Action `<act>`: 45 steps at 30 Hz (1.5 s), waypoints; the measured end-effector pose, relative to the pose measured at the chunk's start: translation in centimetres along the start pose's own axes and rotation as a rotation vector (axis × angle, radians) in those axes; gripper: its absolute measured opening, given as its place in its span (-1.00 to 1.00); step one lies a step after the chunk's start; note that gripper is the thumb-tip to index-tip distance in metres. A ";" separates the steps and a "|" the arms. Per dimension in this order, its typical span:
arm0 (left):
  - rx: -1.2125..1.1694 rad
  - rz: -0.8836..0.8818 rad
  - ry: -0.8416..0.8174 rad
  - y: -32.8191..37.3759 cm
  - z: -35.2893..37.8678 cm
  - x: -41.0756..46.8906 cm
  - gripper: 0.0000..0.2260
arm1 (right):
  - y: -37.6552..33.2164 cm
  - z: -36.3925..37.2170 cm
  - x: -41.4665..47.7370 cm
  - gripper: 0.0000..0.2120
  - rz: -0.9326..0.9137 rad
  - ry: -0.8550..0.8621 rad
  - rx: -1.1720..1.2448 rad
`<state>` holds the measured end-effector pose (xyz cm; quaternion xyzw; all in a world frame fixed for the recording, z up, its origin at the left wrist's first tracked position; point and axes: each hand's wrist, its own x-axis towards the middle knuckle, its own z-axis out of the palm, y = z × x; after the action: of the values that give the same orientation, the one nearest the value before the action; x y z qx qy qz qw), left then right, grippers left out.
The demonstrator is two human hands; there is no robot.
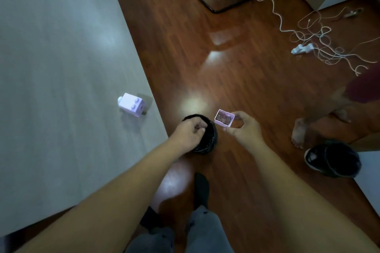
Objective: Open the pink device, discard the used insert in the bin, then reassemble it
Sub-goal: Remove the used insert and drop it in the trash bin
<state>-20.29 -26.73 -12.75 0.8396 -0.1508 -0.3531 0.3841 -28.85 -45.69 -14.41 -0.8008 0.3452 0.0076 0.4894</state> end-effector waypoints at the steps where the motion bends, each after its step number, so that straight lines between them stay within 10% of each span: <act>1: -0.030 -0.037 0.006 -1.3 2.0 0.6 -0.87 | 1.1 -0.2 0.5 -0.64 0.003 -0.006 -0.020; 21: -0.335 -0.417 0.309 -19.1 14.5 8.9 -0.83 | 13.4 12.3 11.6 -0.84 0.023 -0.332 -0.335; 27: -0.355 -0.416 0.346 -23.2 13.9 9.4 -0.84 | 14.6 17.9 15.0 -0.60 0.319 -0.513 -0.336; 33: -0.441 -0.463 0.365 -23.4 13.3 9.9 -0.84 | 14.5 19.0 14.9 -0.50 0.573 -0.498 -0.166; 45: -0.446 -0.407 0.389 -19.3 12.8 9.3 -0.83 | 11.4 15.1 12.6 -0.65 0.425 -0.453 -0.157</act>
<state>-23.13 -25.78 -37.56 0.7995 0.1763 -0.2803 0.5011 -20.72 -43.89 -35.58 -0.7240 0.3853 0.3145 0.4780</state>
